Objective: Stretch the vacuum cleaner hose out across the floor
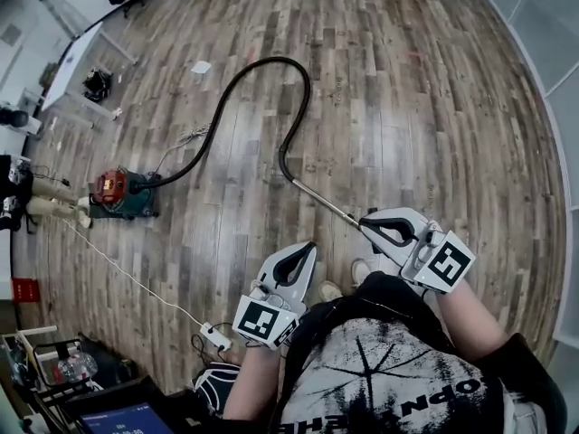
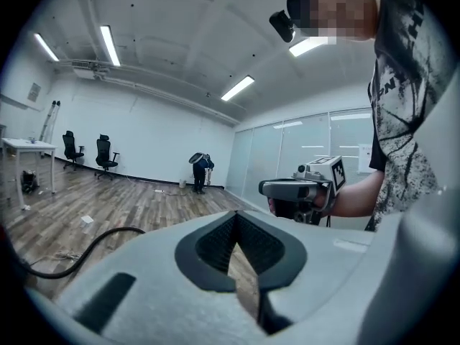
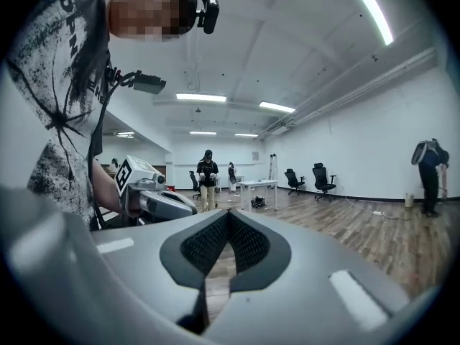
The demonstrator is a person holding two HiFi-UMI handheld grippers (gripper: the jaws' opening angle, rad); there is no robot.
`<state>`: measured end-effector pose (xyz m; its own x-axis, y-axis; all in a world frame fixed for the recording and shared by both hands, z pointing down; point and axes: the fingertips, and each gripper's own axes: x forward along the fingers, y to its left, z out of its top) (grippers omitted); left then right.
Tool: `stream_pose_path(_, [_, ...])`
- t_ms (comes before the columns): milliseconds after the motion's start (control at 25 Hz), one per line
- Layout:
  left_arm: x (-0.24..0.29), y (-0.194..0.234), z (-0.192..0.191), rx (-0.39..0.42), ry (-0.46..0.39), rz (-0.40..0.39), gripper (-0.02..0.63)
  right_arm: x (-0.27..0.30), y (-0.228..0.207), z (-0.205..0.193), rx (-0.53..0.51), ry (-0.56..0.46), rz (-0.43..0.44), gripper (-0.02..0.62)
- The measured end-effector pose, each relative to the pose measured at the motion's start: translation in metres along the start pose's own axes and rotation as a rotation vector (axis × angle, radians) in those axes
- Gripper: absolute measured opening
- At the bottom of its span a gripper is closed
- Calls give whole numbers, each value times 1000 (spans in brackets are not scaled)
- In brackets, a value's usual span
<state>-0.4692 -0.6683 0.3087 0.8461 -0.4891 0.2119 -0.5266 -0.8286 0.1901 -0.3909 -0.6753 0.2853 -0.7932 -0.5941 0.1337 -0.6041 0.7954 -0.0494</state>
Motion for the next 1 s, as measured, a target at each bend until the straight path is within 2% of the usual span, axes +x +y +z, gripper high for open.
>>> stream_pose_path(160, [25,14,18,16,-7,28,0,7,-28,10,-65,-79,32,6])
stream_pose_path(360, [50,38,14,22,4,30,0,21,-61,-12,-92,-26,36,6])
stream_pose_path(520, [59,67,4,14,29,-57,0,45,-73,-32,-40,20,-6,6])
stream_pose_path(680, [64,112,-1,41,54,-140,0,88,-86,-38,-12,34,-65,6])
stream_pose_path(840, [68,151,5,148,41,-246,0,127,-106,-40,50,53,-160,6])
stream_pose_path(920, [66,168,2,174,59,-286,0,137,-117,-51,101,110,-204,6])
stream_pose_path(1000, [63,182,-3,151,74,-302,0,147,-124,-58,83,160,-219,6])
